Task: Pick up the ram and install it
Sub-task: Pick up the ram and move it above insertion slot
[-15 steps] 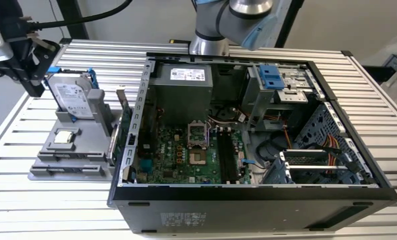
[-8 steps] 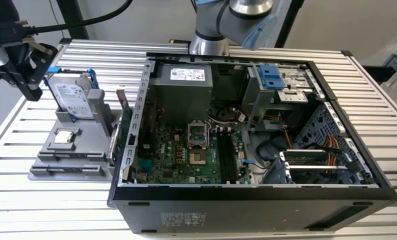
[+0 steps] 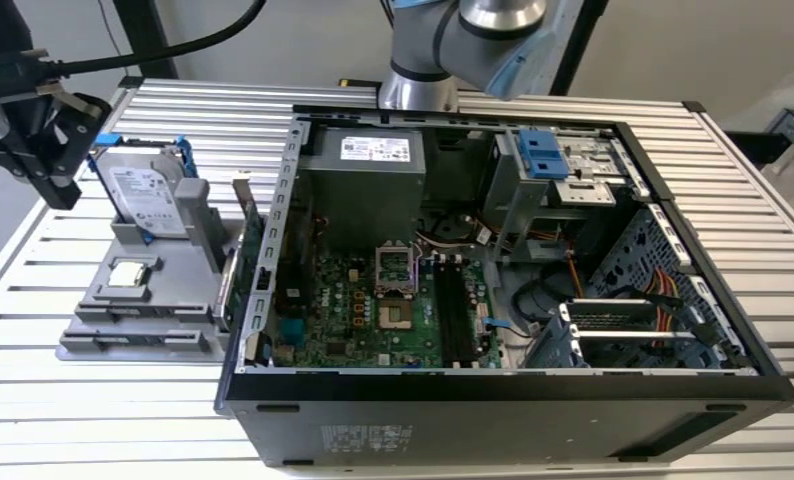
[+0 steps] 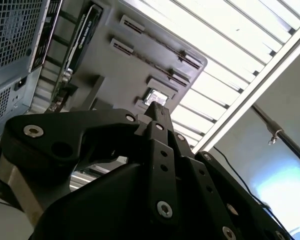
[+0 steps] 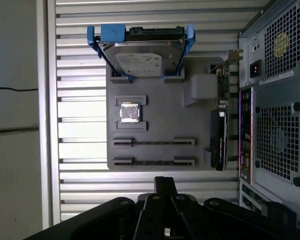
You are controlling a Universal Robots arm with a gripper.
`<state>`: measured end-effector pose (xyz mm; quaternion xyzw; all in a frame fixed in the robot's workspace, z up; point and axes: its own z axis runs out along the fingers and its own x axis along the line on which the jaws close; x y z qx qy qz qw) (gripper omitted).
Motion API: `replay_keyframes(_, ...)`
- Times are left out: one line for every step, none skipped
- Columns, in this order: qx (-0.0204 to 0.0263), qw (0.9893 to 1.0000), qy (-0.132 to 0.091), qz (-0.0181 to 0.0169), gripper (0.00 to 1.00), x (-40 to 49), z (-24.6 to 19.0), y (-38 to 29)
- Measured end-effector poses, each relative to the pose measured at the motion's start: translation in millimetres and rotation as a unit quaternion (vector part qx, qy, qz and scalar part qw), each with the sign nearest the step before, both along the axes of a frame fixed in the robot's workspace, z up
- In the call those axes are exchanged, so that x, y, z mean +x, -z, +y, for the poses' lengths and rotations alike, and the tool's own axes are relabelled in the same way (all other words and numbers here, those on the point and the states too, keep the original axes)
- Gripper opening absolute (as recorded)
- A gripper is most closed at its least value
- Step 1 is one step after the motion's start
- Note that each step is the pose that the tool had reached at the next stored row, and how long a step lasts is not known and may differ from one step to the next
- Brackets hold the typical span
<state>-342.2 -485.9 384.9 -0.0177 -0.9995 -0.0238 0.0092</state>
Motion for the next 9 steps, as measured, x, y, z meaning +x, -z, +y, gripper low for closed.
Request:
replay_keyframes(0.0000, 1.0000, 0.000, 0.0000, 0.00, 0.0, -1.0, 0.0)
replay_keyframes(0.0000, 1.0000, 0.000, 0.0000, 0.00, 0.0, -1.9, 0.0)
replay_keyframes(0.0000, 1.0000, 0.000, 0.0000, 0.00, 0.0, -2.7, 0.0)
replay_keyframes(0.0000, 1.0000, 0.000, 0.0000, 0.00, 0.0, -3.5, 0.0)
replay_keyframes(0.0000, 1.0000, 0.000, 0.0000, 0.00, 0.0, -4.2, 0.0)
replay_keyframes(0.0000, 1.0000, 0.000, 0.0000, 0.00, 0.0, -4.9, 0.0)
replay_keyframes(0.0000, 1.0000, 0.000, 0.0000, 0.00, 0.0, -5.4, 0.0)
replay_keyframes(0.0000, 1.0000, 0.000, 0.0000, 0.00, 0.0, -5.8, 0.0)
replay_keyframes(0.0000, 1.0000, 0.000, 0.0000, 0.00, 0.0, -6.3, 0.0)
